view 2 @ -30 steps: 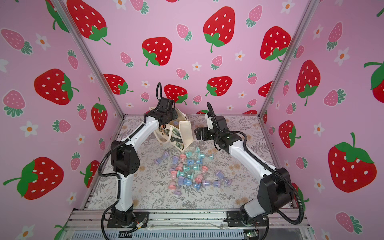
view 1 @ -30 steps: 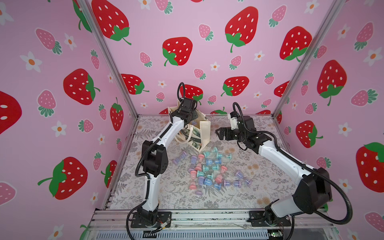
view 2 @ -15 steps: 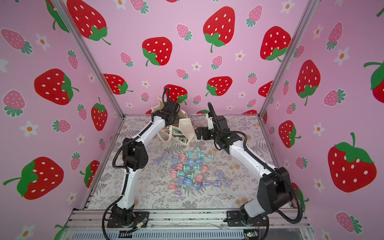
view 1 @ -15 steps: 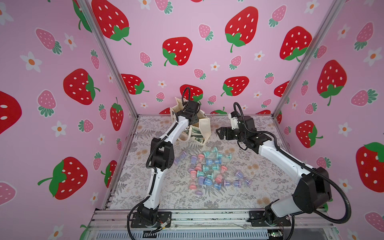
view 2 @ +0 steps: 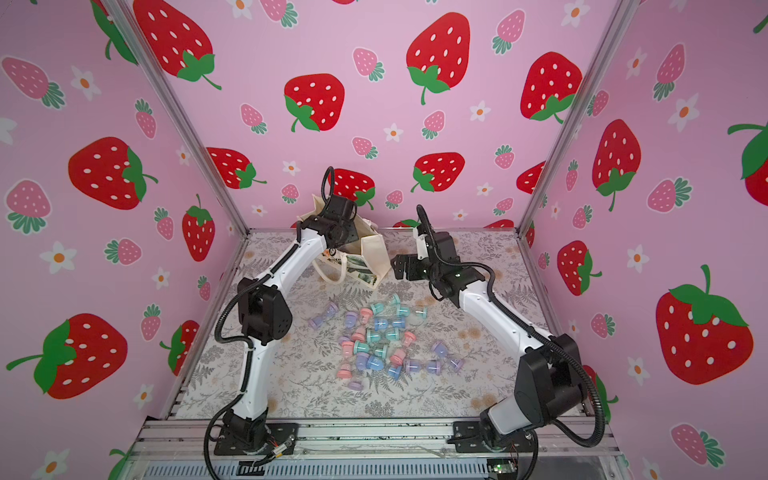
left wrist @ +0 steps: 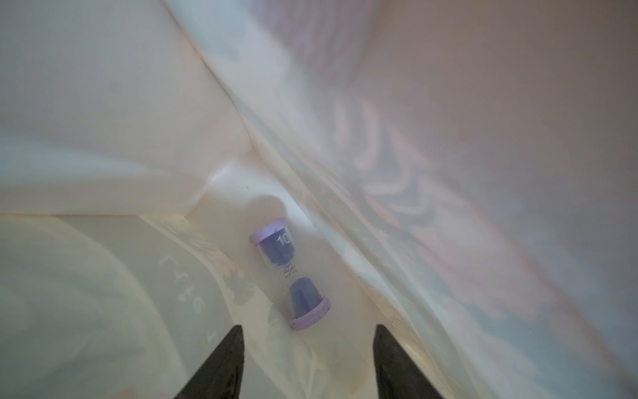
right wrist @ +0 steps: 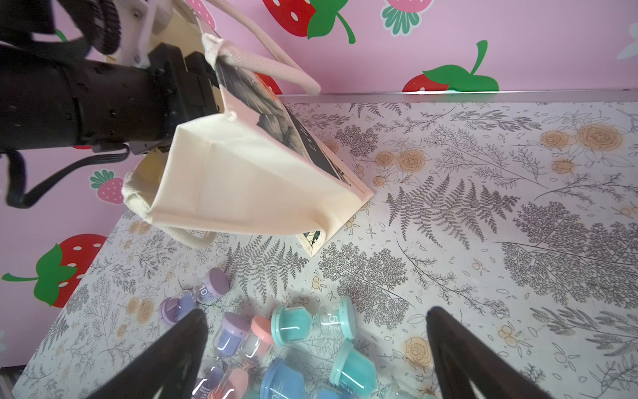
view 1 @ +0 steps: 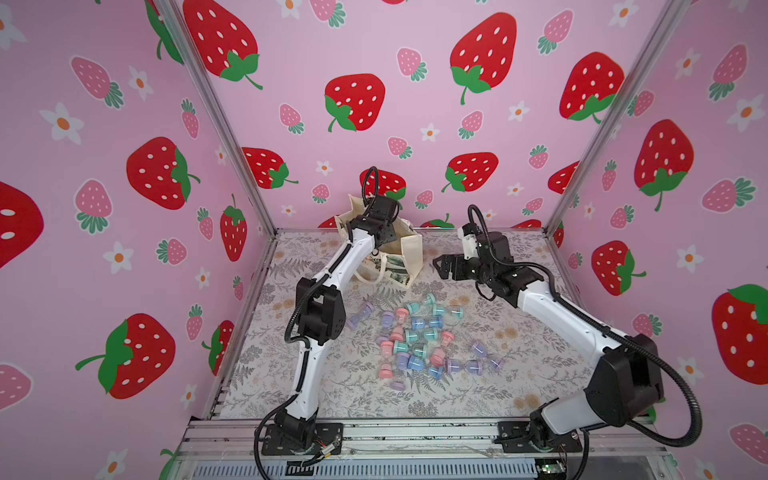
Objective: Put the hourglass into the canvas bag
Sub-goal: Place the hourglass in the canvas bag, then pick up the hourglass from the center of the board.
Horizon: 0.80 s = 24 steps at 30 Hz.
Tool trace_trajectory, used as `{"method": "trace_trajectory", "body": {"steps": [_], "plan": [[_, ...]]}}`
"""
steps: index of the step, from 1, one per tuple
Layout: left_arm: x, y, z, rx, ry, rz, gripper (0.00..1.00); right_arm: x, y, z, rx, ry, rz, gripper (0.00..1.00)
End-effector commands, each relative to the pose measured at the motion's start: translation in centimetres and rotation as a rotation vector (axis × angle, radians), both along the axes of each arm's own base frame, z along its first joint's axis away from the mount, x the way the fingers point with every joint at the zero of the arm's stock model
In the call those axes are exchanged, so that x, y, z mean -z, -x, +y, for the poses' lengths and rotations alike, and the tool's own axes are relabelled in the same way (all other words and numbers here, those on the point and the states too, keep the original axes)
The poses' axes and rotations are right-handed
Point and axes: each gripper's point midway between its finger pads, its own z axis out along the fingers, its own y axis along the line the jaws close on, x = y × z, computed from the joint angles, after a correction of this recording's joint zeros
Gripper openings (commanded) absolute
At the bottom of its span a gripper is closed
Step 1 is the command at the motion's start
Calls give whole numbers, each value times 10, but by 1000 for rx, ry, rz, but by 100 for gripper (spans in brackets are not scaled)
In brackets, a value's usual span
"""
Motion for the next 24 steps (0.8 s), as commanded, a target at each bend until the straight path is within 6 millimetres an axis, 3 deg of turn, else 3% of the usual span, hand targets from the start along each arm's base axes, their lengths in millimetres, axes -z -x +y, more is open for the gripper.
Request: {"method": "trace_trajectory", "body": {"steps": [1,7,15,19,24], "plan": [[-39,9,5,-9,-2,-55,65,-18,6,-7,9,-23,-26,99],[-84,26,1,45,41,-119,72,-24,17,-12,-3,-9,-26,99],[-130,71,3,129,82,-194,81,-13,39,-15,-43,8,29,99],[-138,100,13,145,93,-235,82,-5,50,-18,-53,21,41,99],[-126,144,30,179,77,-257,85,17,71,-4,-128,19,78,99]]}}
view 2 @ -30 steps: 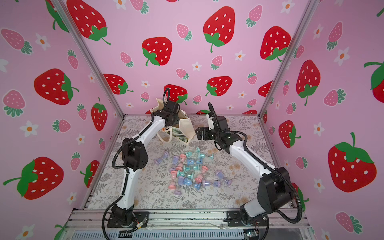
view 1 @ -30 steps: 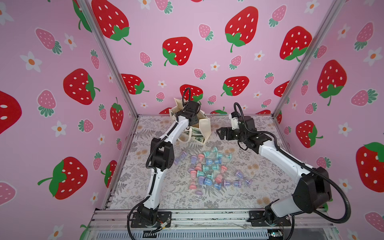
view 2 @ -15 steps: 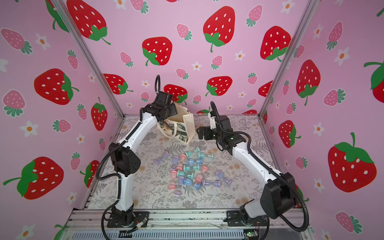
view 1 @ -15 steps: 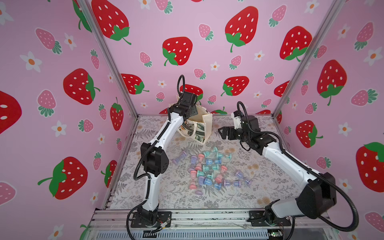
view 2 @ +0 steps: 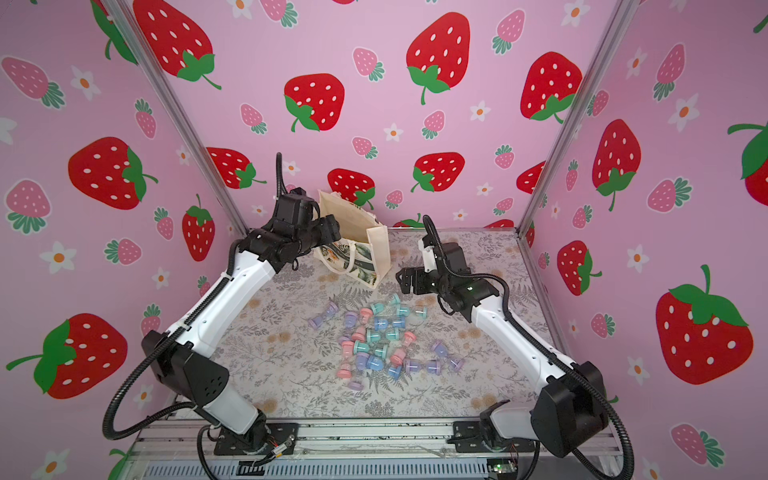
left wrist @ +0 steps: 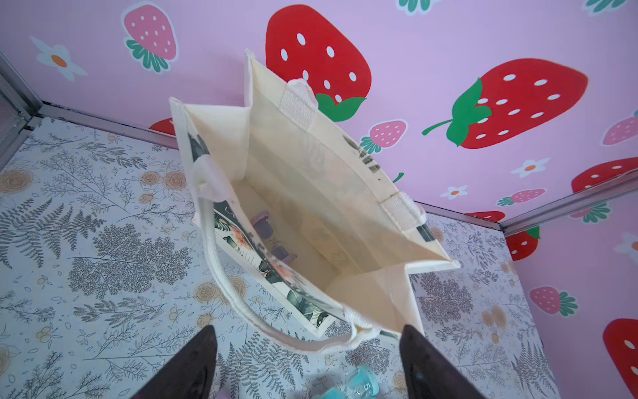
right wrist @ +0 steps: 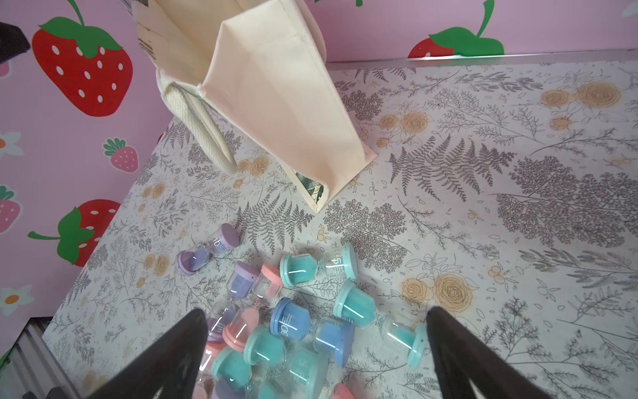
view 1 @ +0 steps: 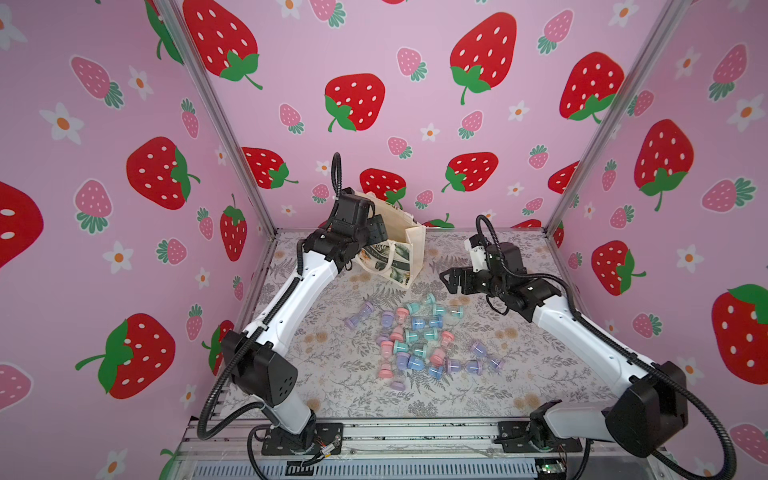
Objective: Put the hourglass into the canvas bag
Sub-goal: Pick up the hourglass from the center of the board.
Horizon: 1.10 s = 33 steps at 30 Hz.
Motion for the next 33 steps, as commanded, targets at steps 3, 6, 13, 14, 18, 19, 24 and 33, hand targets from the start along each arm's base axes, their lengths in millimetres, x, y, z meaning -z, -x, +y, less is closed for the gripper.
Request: {"method": "trace_trajectory", "body": {"steps": [3,6,13,14,18,19,24,33], "plan": [[23,38,10,57,-16,-30,90,20,30,24,-129,3,-9,99],[63,61,20,59,-54,47,90,36,42,36,-182,13,-4,99],[151,91,33,69,-134,242,92,68,63,58,-277,34,3,99],[160,93,36,59,-150,256,92,70,65,61,-288,34,-5,99],[191,94,38,76,-193,303,94,77,68,68,-289,5,-8,99],[198,95,37,84,-204,325,94,78,68,69,-288,2,-9,99],[230,97,36,118,-253,420,94,83,67,68,-267,10,-4,99],[269,95,43,142,-298,522,92,84,65,68,-252,11,-5,99]]}}
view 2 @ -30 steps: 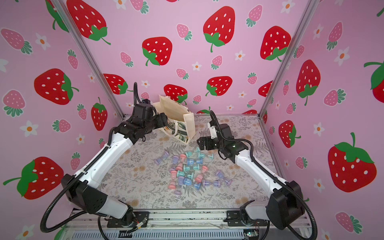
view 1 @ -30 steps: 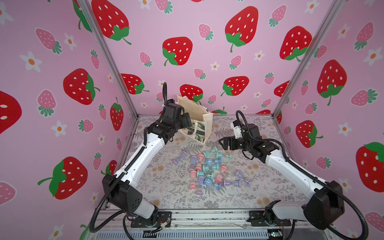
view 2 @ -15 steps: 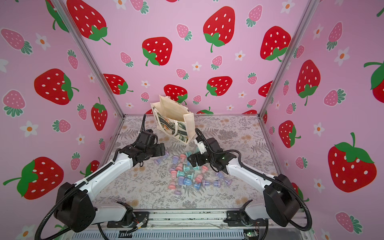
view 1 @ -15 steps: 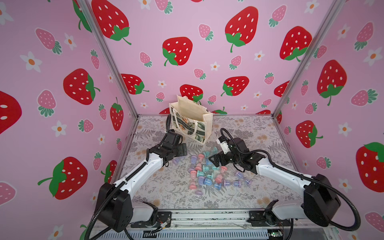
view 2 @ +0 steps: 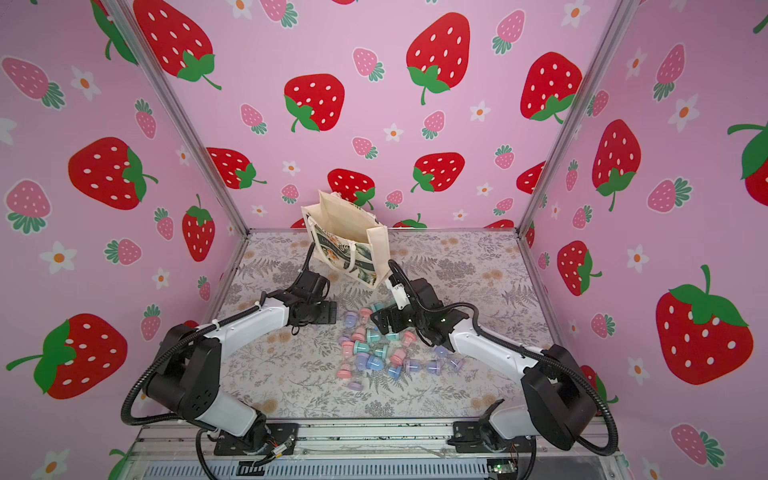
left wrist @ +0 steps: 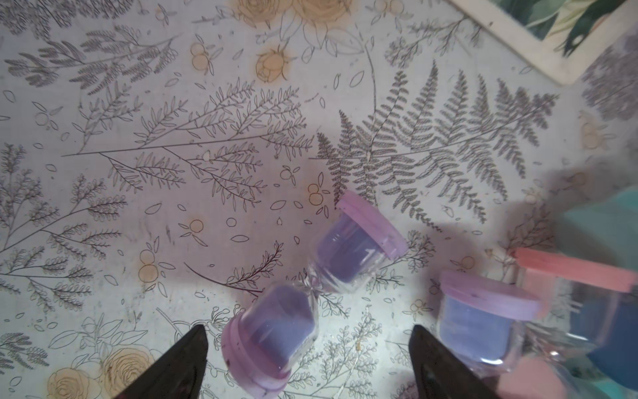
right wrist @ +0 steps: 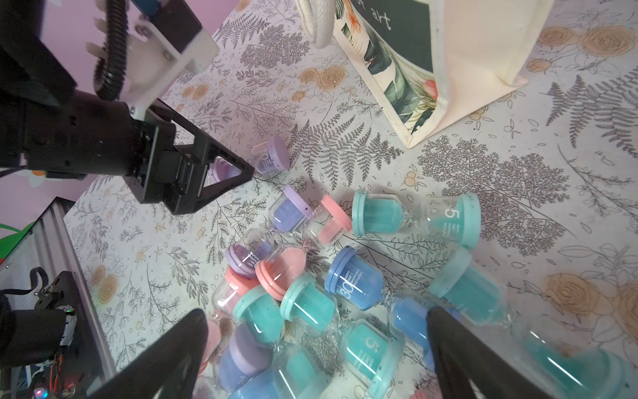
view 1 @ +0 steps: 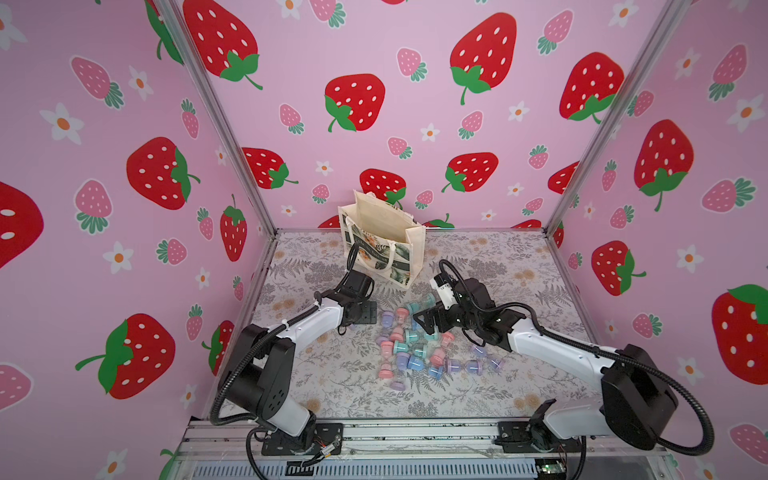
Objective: Put the hourglass into the canvas bag
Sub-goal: Pick up the hourglass from the center of the board.
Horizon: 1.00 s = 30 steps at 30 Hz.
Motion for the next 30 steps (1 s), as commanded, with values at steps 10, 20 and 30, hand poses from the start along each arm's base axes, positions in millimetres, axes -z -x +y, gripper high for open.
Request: {"method": "trace_trajectory", "body": {"steps": [10,20,30], "plan": [[24,0,-11,66,62,87,87,7,-4,0,24,10,-1,99],[36,17,-24,82,19,136,80,11,-6,-1,35,24,2,99],[47,28,-28,76,9,169,65,13,-6,-2,45,32,6,99]]}}
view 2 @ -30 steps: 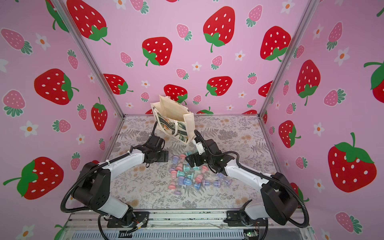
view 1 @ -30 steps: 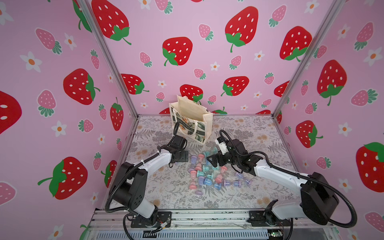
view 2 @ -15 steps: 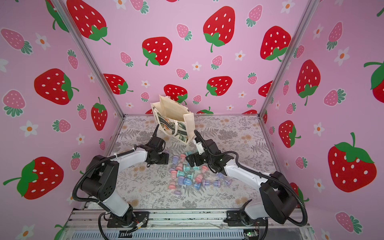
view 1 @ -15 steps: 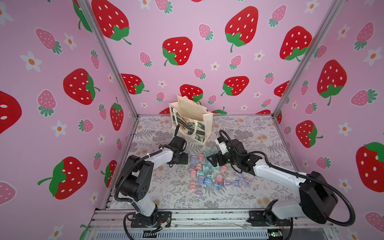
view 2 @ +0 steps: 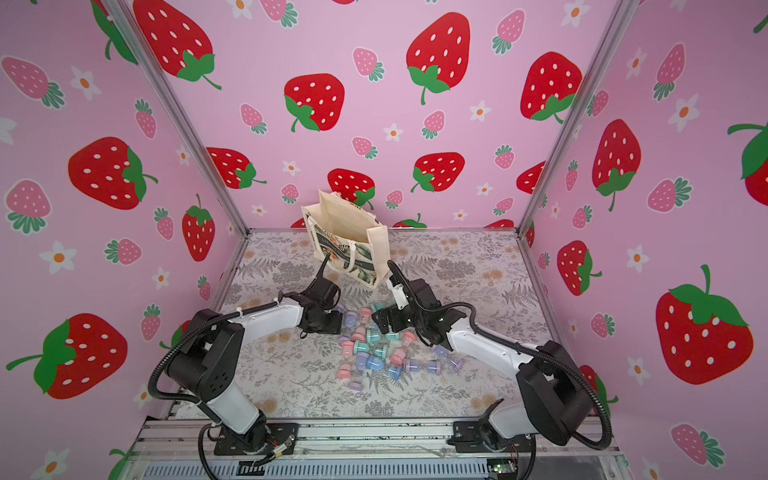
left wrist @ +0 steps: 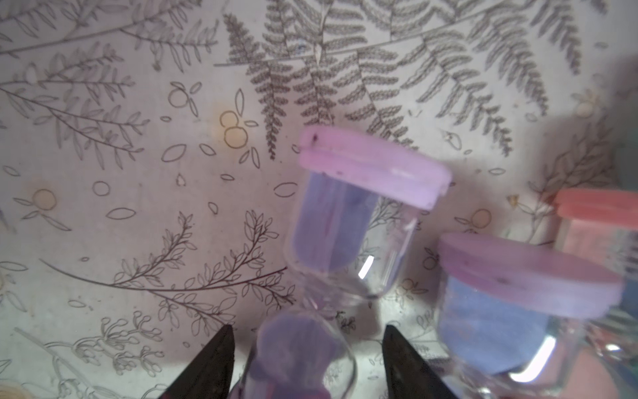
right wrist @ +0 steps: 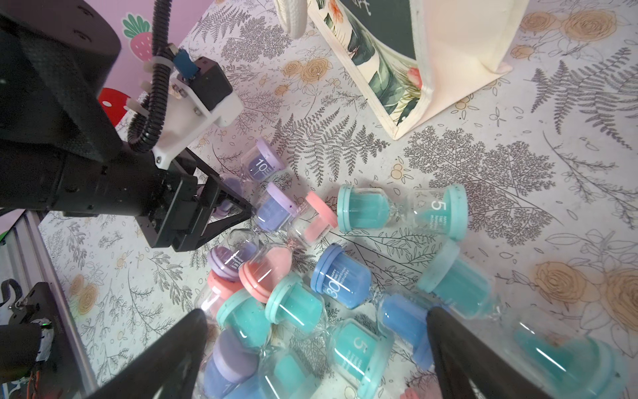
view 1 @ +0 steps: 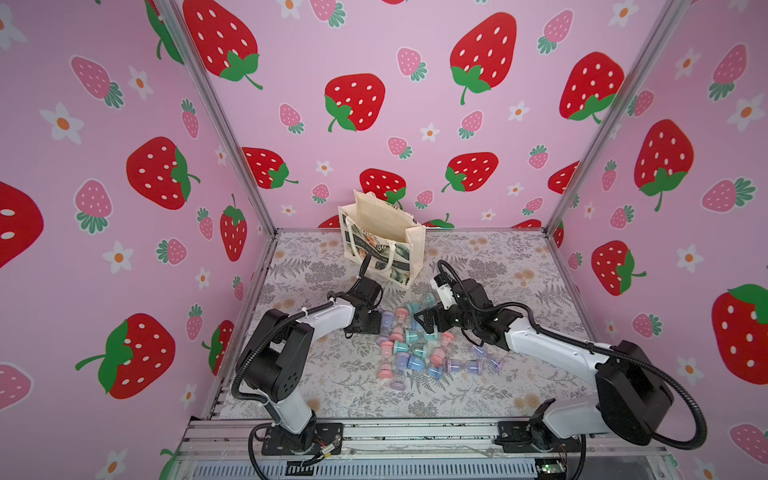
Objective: Put the hourglass into the canvas bag
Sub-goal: Pick up the hourglass from the center of the board.
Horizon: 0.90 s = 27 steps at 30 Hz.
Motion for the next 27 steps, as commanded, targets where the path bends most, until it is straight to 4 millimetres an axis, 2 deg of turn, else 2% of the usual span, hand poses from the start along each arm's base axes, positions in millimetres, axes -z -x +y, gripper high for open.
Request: {"method": "trace_trajectory", "body": {"steps": [1,6,9,18,20,27], "plan": [[9,8,1,-6,-20,34,65,3,0,1,8,3,-1,99],[13,13,3,-7,-34,45,60,4,-1,0,11,6,1,99],[16,17,3,-9,-33,55,50,5,-2,0,17,10,2,99],[15,25,5,-14,-23,50,46,9,-6,3,24,18,12,99],[12,25,3,-15,-10,43,38,9,-6,3,25,18,14,99],[5,22,-4,-28,45,19,35,6,-6,0,33,17,4,99]]}}
